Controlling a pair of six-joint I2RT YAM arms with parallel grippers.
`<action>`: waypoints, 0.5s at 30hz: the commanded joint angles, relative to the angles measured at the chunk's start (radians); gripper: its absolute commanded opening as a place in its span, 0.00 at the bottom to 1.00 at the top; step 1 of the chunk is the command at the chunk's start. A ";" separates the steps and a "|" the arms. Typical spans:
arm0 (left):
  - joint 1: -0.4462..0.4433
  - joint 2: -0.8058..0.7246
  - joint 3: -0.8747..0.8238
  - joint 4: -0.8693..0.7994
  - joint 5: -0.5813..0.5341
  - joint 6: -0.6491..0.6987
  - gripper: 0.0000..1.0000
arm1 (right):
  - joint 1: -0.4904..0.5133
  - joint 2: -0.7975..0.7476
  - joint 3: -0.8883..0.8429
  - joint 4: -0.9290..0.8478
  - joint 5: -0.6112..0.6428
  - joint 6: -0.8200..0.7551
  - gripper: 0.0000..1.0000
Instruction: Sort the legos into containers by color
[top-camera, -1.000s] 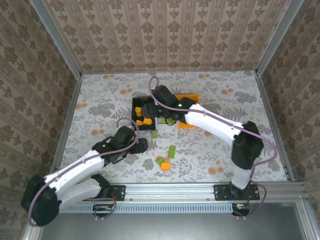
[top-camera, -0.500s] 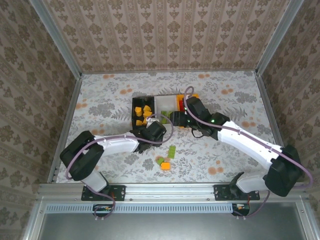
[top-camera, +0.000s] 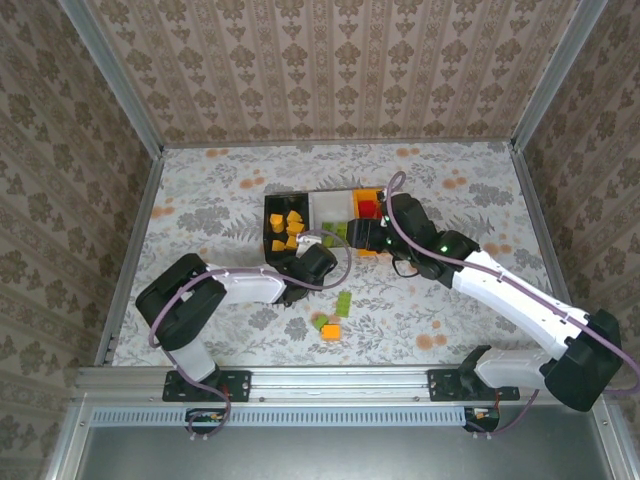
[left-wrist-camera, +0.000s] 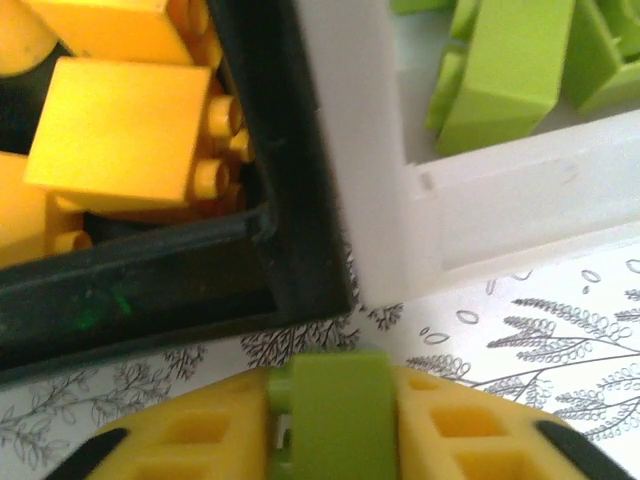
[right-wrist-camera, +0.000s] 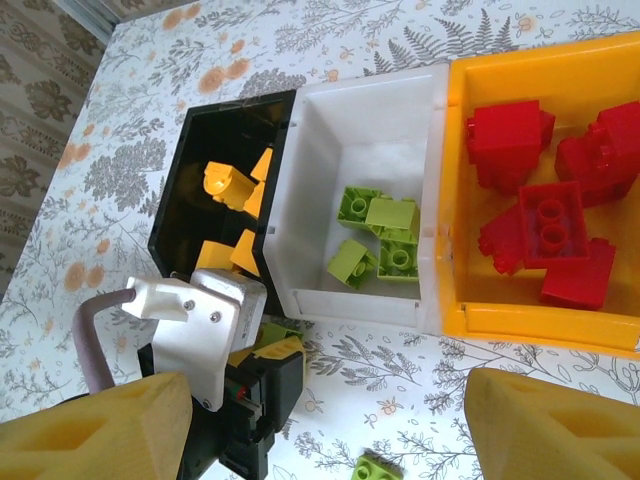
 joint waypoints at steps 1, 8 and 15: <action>-0.015 -0.021 -0.019 0.025 -0.014 0.010 0.24 | -0.009 -0.029 -0.023 0.004 0.022 0.002 0.74; -0.101 -0.234 -0.079 -0.077 -0.035 -0.024 0.19 | -0.016 -0.046 -0.056 0.004 0.026 0.015 0.74; -0.069 -0.336 0.082 -0.220 0.063 0.048 0.21 | -0.030 -0.089 -0.122 0.006 0.035 0.039 0.74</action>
